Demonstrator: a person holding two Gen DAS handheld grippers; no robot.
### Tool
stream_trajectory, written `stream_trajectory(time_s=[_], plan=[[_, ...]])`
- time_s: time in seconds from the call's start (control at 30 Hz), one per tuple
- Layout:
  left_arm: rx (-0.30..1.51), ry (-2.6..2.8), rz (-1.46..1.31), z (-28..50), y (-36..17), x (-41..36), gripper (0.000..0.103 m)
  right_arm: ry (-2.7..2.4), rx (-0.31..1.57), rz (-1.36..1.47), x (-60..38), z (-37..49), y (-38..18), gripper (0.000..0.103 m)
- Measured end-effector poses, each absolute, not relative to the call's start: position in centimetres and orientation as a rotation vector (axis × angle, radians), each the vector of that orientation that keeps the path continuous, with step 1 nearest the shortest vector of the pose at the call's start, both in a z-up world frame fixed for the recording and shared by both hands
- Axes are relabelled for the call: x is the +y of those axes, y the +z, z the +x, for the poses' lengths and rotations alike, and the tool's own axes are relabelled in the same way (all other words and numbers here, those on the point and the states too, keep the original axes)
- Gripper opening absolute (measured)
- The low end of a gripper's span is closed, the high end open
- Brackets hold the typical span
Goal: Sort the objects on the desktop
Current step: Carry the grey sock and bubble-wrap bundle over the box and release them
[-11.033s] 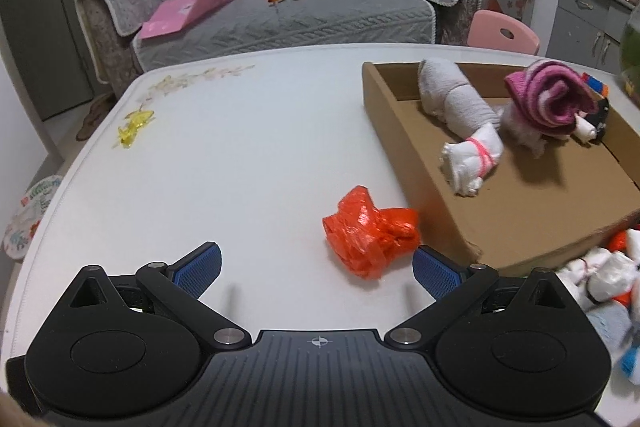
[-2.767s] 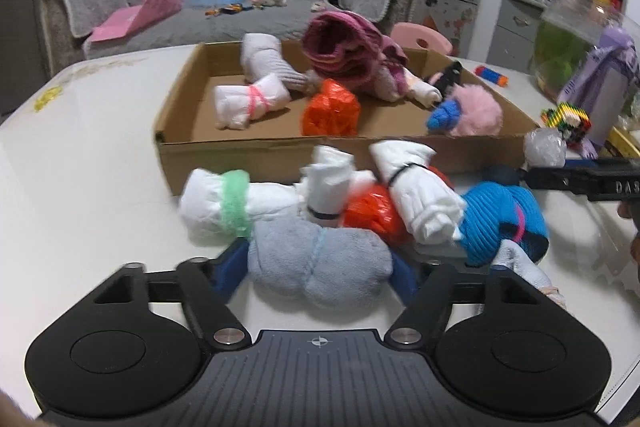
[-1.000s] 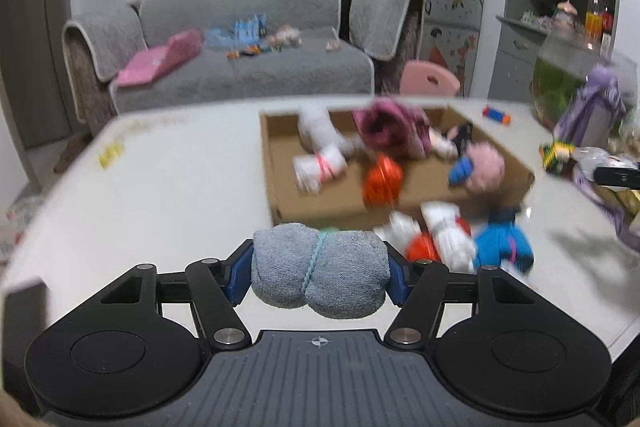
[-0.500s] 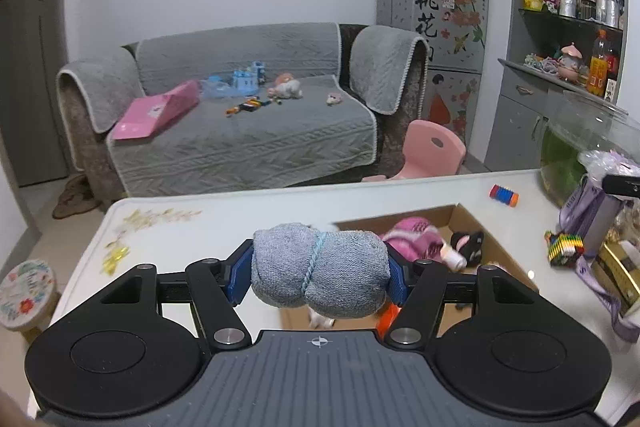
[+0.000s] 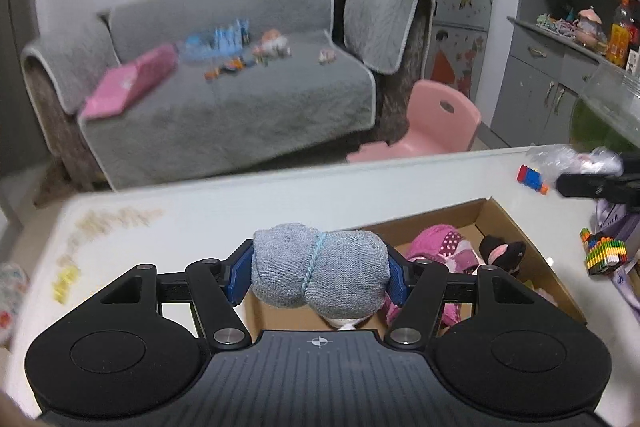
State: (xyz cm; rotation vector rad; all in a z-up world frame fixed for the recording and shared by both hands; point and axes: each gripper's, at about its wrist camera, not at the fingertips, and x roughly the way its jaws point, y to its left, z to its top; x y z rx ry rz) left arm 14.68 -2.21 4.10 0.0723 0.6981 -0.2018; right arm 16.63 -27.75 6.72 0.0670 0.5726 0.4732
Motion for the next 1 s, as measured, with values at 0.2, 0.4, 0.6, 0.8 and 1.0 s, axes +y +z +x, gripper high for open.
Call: stream_trajectory(time_s=[0.2, 0.4, 0.6, 0.8, 1.0], plan=[[0.767, -0.237, 0.036, 17.5, 0.6, -2.0, 0.069, 0.429, 0.649, 0.016, -26.2, 18.5, 4.1, 0.055], [0.803, -0.308, 0.005, 18.6, -1.9, -2.2, 0.072, 0.386, 0.691, -0.056, -24.8, 19.3, 1.9, 0.057], [0.788, -0.261, -0.067, 19.1, -2.7, -1.0, 0.101, 0.375, 0.675, -0.103, -24.3, 19.1, 1.6, 0.064], [0.787, -0.252, -0.072, 17.9, -2.2, -0.4, 0.103, 0.372, 0.655, -0.119, -24.3, 18.2, 2.6, 0.078], [0.746, -0.277, -0.081, 15.2, -0.2, 0.0, 0.103, 0.364, 0.631, -0.122, -24.4, 17.9, 4.0, 0.087]])
